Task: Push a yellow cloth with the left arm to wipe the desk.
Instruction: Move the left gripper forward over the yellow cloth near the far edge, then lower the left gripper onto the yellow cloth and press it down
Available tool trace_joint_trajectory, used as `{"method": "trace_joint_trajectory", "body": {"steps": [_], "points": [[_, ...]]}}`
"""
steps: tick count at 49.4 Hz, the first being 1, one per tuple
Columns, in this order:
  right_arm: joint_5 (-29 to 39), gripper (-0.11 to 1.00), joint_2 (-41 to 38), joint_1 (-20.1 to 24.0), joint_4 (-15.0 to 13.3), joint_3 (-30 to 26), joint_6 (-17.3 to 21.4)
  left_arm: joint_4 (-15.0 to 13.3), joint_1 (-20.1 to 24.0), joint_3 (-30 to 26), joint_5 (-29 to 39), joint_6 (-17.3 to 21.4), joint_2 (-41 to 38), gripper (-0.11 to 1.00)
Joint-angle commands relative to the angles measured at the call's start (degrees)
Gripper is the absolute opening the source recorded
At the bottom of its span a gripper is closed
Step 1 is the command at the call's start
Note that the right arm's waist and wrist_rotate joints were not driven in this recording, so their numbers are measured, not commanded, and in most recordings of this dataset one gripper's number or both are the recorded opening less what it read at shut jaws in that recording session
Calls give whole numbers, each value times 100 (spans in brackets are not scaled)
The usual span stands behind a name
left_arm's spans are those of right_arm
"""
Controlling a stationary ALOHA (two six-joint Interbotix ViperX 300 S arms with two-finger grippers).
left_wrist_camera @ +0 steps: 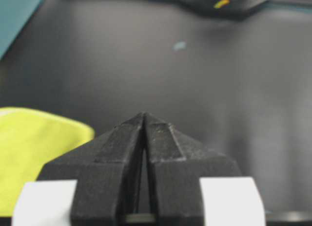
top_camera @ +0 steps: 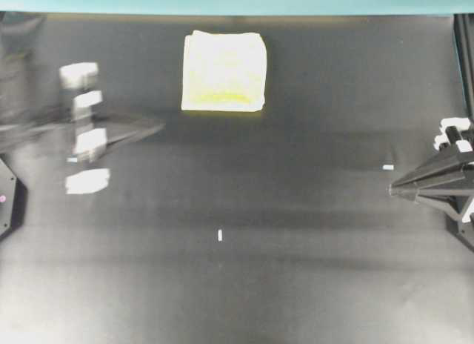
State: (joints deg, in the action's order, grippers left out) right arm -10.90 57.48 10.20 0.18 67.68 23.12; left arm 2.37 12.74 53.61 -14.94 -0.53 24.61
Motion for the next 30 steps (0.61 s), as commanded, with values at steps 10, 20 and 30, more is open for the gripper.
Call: {"method": "trace_joint_trajectory", "body": {"steps": [10, 20, 30], "points": [[308, 0, 26, 0, 9, -62, 0, 18, 791, -1292, -123, -9, -2074, 0], [352, 0, 35, 0, 9, -70, 0, 18, 1222, -2136, -97, -105, -3076, 1], [422, 0, 35, 0, 44, -62, 0, 18, 1529, -2479, -88, -492, -3735, 38]]}}
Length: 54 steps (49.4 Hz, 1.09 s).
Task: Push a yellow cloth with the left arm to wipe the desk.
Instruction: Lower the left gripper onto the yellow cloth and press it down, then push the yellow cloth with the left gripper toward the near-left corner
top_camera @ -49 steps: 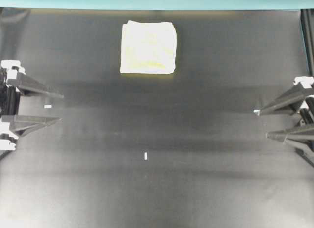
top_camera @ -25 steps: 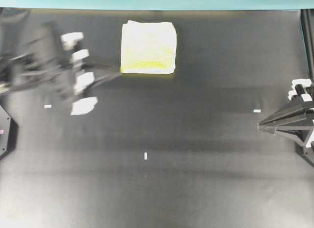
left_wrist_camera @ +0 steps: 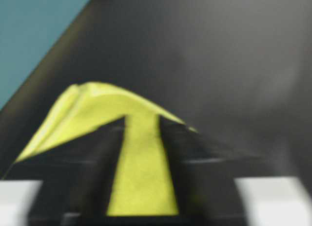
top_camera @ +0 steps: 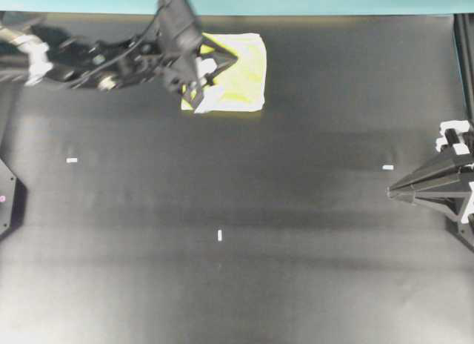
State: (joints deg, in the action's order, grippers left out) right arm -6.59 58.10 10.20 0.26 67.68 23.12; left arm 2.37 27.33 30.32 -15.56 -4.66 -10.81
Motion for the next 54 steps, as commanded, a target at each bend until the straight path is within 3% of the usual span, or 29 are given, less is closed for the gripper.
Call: {"method": "trace_joint_trajectory", "body": {"steps": [1, 6, 10, 30, 54], "points": [[-9, 0, -26, 0, 35, -53, 0, 18, 97, -176, -26, -114, -272, 45], [-9, 0, -26, 0, 35, -62, 9, 18, 132, -237, -35, -132, -527, 74], [-9, 0, -26, 0, 44, -62, 0, 18, 132, -299, -26, -132, -721, 87], [-9, 0, -26, 0, 35, -53, 0, 18, 132, -176, -26, -44, -1134, 84], [-9, 0, -26, 0, 35, -53, 0, 26, -325, 993, -422, -35, -501, 86]]}}
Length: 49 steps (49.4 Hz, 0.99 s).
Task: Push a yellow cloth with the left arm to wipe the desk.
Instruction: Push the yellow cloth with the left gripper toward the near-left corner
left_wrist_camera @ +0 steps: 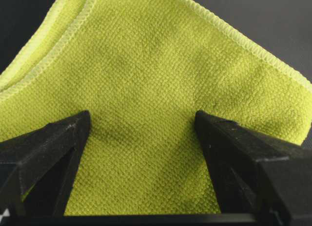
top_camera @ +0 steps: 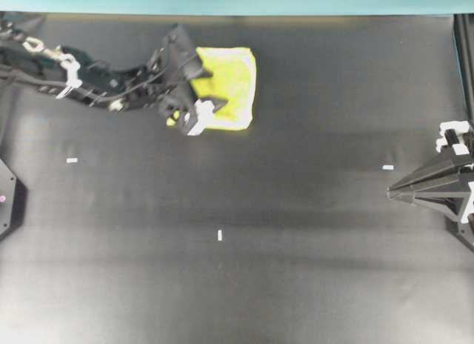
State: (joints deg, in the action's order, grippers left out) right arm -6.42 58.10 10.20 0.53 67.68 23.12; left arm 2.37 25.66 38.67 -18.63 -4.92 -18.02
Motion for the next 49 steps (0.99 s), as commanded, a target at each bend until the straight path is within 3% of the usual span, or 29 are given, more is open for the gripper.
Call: {"method": "trace_joint_trajectory", "body": {"steps": [1, 15, 28, 49], "points": [[-26, 0, -26, 0, 9, -53, 0, 18, -185, 211, -123, -9, 264, 86], [-35, 0, -26, -9, 9, -53, 9, 26, -598, 1028, -132, -18, 976, 86], [-53, 0, -26, 0, 9, -53, 0, 18, -1301, 1749, -149, -35, 1327, 86], [-79, 0, -26, 0, 9, -44, 9, 18, -2654, 1995, -88, -105, 1415, 86]]}}
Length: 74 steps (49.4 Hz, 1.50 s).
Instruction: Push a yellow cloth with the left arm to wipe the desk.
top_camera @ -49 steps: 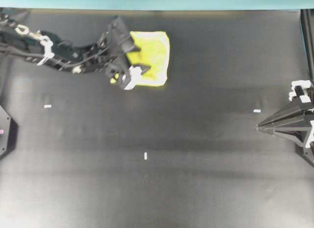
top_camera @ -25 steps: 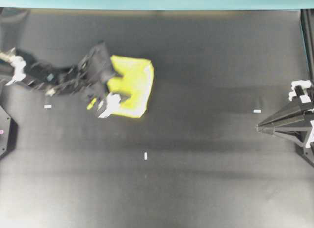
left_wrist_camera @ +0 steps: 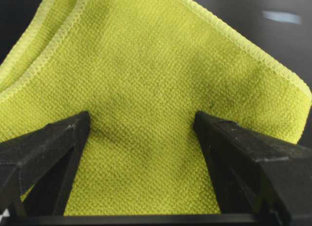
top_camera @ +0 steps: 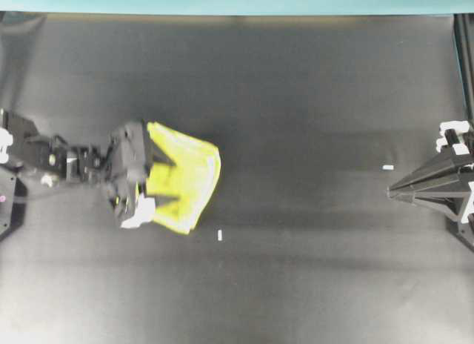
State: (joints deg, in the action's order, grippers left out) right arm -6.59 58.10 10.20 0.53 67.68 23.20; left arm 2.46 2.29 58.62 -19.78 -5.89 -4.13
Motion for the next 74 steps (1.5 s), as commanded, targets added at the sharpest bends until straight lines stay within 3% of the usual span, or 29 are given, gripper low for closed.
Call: {"method": "trace_joint_trajectory", "body": {"steps": [1, 16, 44, 53, 61, 74], "points": [[-62, 0, -26, 0, 9, -53, 0, 18, -387, 0, 26, -9, 26, 86], [-114, 0, -26, 0, 18, -53, 0, 9, -1459, 18, 369, -88, 35, 86], [-211, 0, -26, 0, 9, -53, -9, 18, -3270, -229, 378, -211, 229, 85], [-264, 0, -26, 0, 18, -44, -9, 9, -3322, -255, 378, -158, 237, 85], [-246, 0, -26, -9, 9, -53, -9, 9, -3094, -343, 369, -53, 325, 85], [-220, 0, -26, -9, 9, -53, -9, 9, -2725, -290, 562, 448, 1204, 85]]}}
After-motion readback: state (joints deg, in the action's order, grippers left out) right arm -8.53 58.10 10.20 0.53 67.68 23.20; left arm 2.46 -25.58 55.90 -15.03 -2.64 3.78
